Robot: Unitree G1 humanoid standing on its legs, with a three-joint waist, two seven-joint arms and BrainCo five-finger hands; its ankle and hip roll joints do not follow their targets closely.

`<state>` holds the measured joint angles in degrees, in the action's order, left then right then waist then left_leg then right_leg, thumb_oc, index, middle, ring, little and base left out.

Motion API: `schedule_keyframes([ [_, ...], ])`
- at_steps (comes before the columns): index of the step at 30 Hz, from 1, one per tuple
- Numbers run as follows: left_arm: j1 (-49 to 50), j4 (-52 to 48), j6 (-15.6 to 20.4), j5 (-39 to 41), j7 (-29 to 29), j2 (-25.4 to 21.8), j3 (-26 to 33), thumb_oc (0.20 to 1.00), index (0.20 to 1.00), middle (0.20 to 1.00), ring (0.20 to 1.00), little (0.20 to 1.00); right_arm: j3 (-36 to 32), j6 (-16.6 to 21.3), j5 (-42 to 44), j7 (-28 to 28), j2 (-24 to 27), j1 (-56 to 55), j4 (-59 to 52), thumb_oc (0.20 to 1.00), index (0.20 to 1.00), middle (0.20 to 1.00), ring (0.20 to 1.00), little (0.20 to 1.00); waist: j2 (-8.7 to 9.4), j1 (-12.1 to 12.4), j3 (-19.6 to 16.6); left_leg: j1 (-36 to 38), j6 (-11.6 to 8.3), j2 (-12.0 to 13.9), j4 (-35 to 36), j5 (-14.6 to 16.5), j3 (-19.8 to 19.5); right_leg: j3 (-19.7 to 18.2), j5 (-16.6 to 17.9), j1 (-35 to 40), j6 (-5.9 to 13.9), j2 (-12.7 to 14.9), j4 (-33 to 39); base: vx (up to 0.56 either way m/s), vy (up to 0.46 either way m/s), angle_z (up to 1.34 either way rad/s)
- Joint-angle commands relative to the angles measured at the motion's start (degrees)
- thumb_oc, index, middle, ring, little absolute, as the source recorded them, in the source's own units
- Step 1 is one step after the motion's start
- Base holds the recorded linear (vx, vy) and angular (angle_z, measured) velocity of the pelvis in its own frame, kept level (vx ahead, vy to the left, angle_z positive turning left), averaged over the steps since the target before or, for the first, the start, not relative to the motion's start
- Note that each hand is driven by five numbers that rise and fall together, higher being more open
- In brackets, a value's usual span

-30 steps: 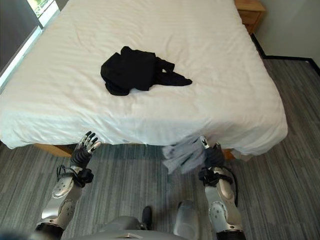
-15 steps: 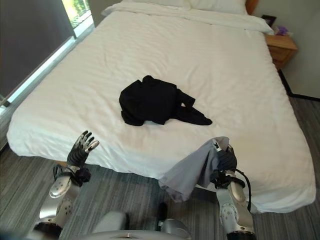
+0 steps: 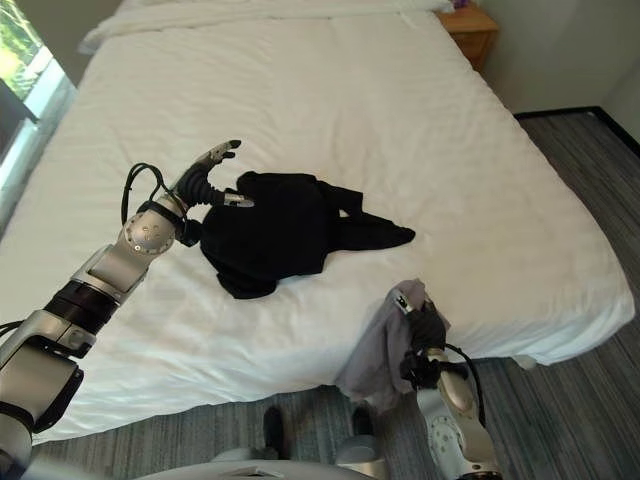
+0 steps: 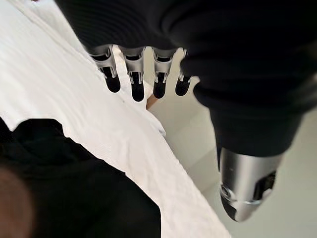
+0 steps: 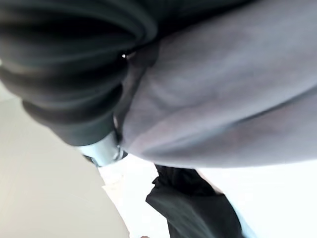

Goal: Pick up bed clothes into laundry basket.

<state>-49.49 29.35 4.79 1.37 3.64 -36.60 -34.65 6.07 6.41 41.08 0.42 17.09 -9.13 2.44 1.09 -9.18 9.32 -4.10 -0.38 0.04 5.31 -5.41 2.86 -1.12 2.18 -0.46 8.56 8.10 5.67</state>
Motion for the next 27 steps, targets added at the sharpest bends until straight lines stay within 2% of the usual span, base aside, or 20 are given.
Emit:
schedule_keyframes([
  [1, -8.6, 7.3, 1.5, -1.6, 3.0, -0.2, 3.7, 1.0, 1.0, 1.0, 1.0, 1.0, -3.5, 3.9, 1.6, 1.0, 3.3, 3.4, -4.8, 0.2, 0.2, 0.2, 0.2, 0.2, 0.52, 0.5, 3.1, 1.9, -2.52, 3.9, -0.3, 1.5, -0.6, 1.0, 0.6, -0.7, -0.61, -2.9, -1.1, 0.01, 0.016, -0.13],
  [3, -12.3, 12.9, 0.9, -2.7, 3.1, 0.6, 2.1, 1.0, 1.0, 1.0, 1.0, 1.0, -3.3, 4.0, 2.0, 1.1, 3.3, 2.6, -5.0, 0.2, 0.2, 0.2, 0.2, 0.2, 0.95, -0.6, 3.7, 1.6, -2.53, 4.1, -0.3, 1.8, 0.7, 0.0, 1.2, -1.9, -0.25, -3.1, -0.7, 0.02, 0.032, -0.27],
  [10, -15.6, 19.8, 0.3, -3.4, 4.4, 1.5, 1.7, 1.0, 1.0, 1.0, 1.0, 1.0, -2.7, 4.7, 3.0, 1.1, 3.9, 3.1, -5.9, 0.2, 0.2, 0.2, 0.2, 0.2, 2.31, -2.0, 5.9, -0.4, -2.64, 4.8, -0.3, 1.6, 2.4, -1.3, 2.4, -5.6, 0.19, -3.8, -0.7, -0.02, 0.007, -0.23],
  [13, -16.6, 21.7, -0.3, -7.6, 4.4, 0.9, 0.2, 1.0, 1.0, 1.0, 1.0, 1.0, -2.5, 4.6, 3.1, 1.2, 4.2, 2.9, -6.1, 0.2, 0.2, 0.2, 0.2, 0.2, 3.1, -2.4, 6.8, -1.4, -2.74, 5.1, -0.3, 1.5, 3.0, -1.5, 3.0, -7.0, 0.37, -4.2, -0.7, -0.02, -0.013, -0.19],
  [17, -16.2, 28.2, -2.2, -14.5, 5.1, 1.7, -0.7, 1.0, 1.0, 1.0, 1.0, 1.0, -2.5, 5.3, 3.2, 1.3, 5.1, 2.4, -7.5, 0.2, 0.2, 0.2, 0.2, 0.2, 5.82, -3.2, 10.1, -4.2, -2.95, 5.8, -0.3, 0.8, 3.7, -1.8, 4.4, -10.5, 0.77, -4.9, -0.7, -0.05, -0.026, -0.1],
  [18, -16.2, 28.3, -2.2, -14.5, 5.1, 1.7, -0.7, 0.887, 0.887, 0.887, 0.887, 0.887, -2.5, 5.2, 3.2, 1.3, 5.1, 2.4, -7.5, 0.2, 0.2, 0.2, 0.2, 0.2, 5.82, -3.2, 10.1, -4.2, -2.95, 5.8, -0.3, 0.8, 3.8, -1.8, 4.4, -10.5, 0.77, -4.9, -0.7, -0.03, -0.015, -0.15],
  [20, -15.7, 31.4, -2.9, -17.0, 5.0, 2.0, -0.8, 0.2, 0.2, 0.2, 0.2, 0.2, -2.1, 5.2, 3.2, 1.5, 5.1, 2.1, -7.7, 0.2, 0.2, 0.2, 0.2, 0.2, 6.67, -3.4, 10.6, -4.9, -3.05, 6.0, -0.3, 0.8, 4.2, -2.0, 4.9, -11.4, 0.97, -5.3, -0.7, -0.01, -0.006, -0.12],
  [23, -12.6, 32.0, -3.1, -19.7, 4.3, 2.6, 0.0, 0.2, 0.2, 0.2, 0.2, 0.2, -1.6, 5.2, 3.2, 2.4, 5.2, 1.4, -8.2, 0.2, 0.2, 0.2, 0.2, 0.2, 7.37, -2.9, 10.9, -5.0, -3.11, 6.0, -0.3, 0.8, 4.2, -1.7, 4.8, -11.7, 0.99, -5.4, -0.7, 0.02, -0.007, -0.06],
  [27, -9.1, 29.4, -2.8, -19.3, 4.4, 3.4, 1.9, 0.2, 0.2, 0.2, 0.2, 0.2, -2.1, 5.4, 3.4, 2.7, 5.1, 0.8, -8.8, 0.2, 0.2, 0.2, 0.2, 0.2, 7.25, -2.1, 11.0, -4.6, -3.08, 5.9, -0.3, 1.0, 3.7, -1.1, 4.3, -11.0, 0.75, -5.2, -0.7, 0.0, -0.002, -0.01],
])
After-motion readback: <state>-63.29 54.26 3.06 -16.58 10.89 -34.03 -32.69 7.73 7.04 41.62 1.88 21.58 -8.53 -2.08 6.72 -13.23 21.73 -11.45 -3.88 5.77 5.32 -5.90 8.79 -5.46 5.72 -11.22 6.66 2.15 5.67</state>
